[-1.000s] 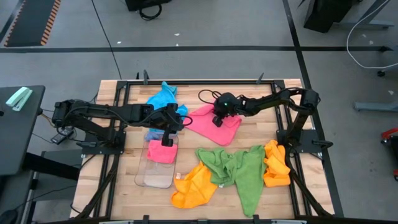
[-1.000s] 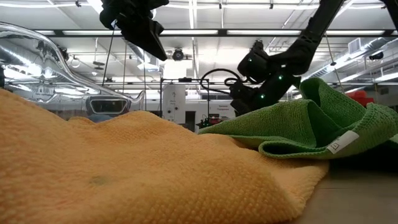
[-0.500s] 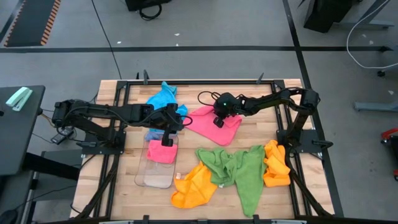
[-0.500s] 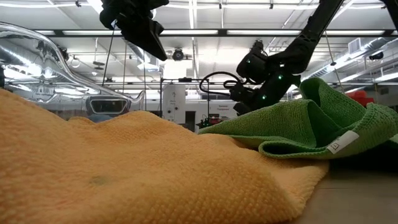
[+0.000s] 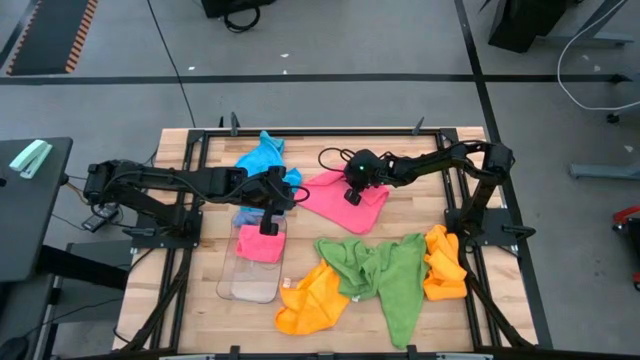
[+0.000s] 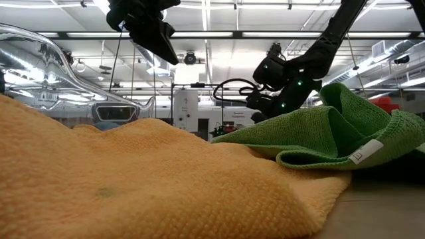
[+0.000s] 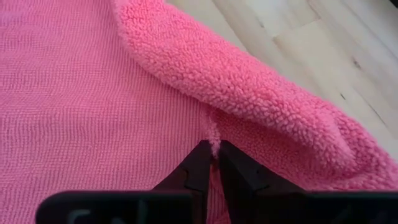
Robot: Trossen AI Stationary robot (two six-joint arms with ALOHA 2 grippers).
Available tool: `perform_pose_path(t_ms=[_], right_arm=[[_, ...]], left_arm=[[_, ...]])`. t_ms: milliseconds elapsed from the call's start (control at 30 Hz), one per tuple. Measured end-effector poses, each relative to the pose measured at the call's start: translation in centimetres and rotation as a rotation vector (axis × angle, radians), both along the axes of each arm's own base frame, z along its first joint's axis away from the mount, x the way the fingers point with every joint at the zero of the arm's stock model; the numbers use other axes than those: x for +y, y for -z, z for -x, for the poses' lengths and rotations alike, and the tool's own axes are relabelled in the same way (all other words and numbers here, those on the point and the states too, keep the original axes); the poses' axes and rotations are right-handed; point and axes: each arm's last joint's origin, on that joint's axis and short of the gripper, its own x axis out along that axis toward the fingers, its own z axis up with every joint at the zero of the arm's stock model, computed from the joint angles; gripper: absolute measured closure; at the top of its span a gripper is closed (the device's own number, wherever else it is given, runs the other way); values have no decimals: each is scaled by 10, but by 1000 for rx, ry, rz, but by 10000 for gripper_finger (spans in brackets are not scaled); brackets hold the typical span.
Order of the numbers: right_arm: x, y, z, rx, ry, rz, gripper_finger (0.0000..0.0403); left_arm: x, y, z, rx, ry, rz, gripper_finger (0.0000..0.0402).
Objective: Fold microfiber towels
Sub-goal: Fold the pink microfiber cloth
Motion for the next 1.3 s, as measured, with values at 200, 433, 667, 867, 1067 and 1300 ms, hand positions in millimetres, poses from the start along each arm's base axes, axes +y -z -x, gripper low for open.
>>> perform_pose_path(t_ms=[200, 433, 667, 867, 1067, 1300], right_arm=[[0, 0, 0, 5, -7, 4, 360], [1, 2, 2, 28, -10, -3, 362], [1, 2, 2, 29, -23, -10, 395], [1, 2, 2, 28, -20, -13, 397], [0, -1, -1, -6, -11, 1, 399], [-5, -17, -13, -25, -37, 38, 400]], left_arm=[[0, 0, 0, 0, 0, 0, 389], [0, 0, 0, 0, 0, 0, 378], [0, 0, 0, 0, 1, 0, 382], [0, 0, 0, 0, 1, -1, 388], [0, 0, 0, 1, 6, -6, 376], [-1, 0, 0, 5, 25, -21, 385]])
